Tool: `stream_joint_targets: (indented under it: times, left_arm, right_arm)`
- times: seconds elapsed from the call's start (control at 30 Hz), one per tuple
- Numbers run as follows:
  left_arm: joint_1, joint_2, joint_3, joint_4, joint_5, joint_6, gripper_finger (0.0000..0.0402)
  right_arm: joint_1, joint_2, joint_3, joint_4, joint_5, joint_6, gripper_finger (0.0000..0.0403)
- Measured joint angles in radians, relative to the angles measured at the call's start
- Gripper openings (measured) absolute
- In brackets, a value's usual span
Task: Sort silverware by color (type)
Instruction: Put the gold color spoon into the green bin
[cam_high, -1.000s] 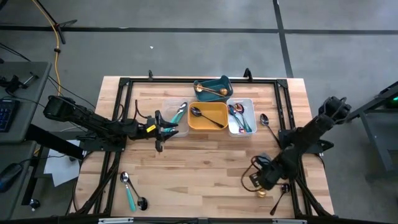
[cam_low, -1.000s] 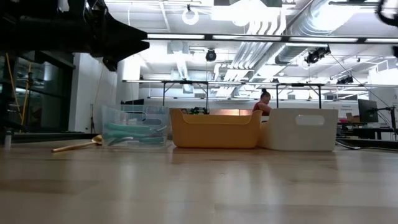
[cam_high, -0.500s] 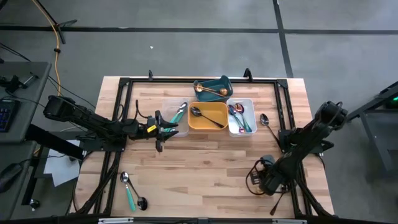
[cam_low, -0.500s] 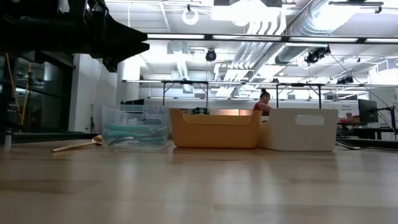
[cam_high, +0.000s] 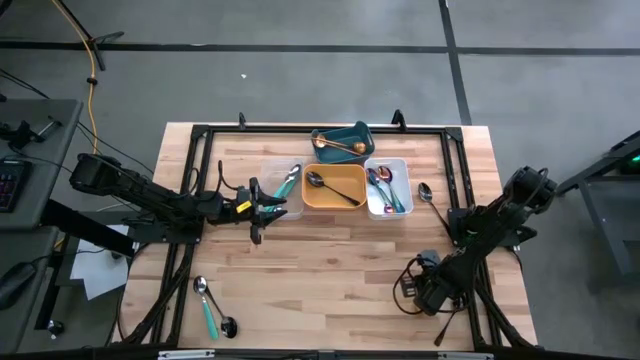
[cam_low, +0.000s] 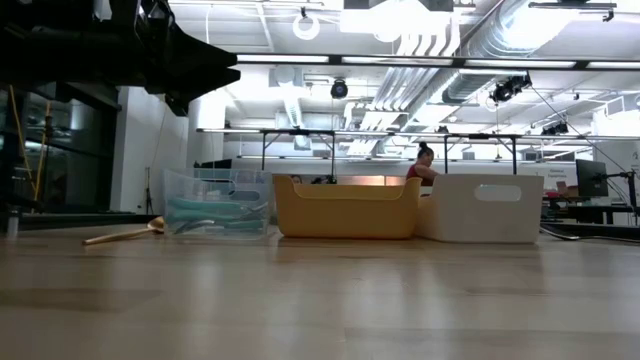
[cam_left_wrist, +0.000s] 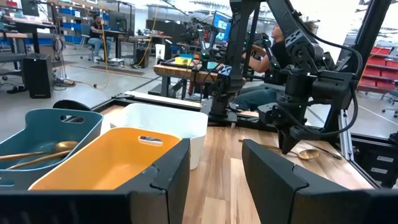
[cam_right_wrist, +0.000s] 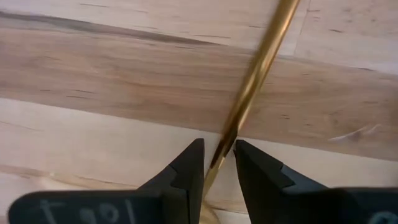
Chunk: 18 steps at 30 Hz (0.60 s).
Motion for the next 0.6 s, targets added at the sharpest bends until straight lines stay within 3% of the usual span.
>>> stream_joint_targets:
  times: [0.3, 0.5, 0.6]
  left_arm:
    - [0.000, 0.000, 0.000, 0.000, 0.000, 0.000, 0.0140]
    - [0.000, 0.000, 0.000, 0.000, 0.000, 0.000, 0.0140]
    - [0.000, 0.000, 0.000, 0.000, 0.000, 0.000, 0.0140]
  right_arm:
    - [-0.001, 0.033, 0.001, -0.002, -0.010, -0.049, 0.0083]
    - [-0.001, 0.035, 0.001, 0.004, 0.001, -0.084, 0.0017]
    - [-0.002, 0.035, 0.001, 0.003, 0.009, -0.103, 0.0015]
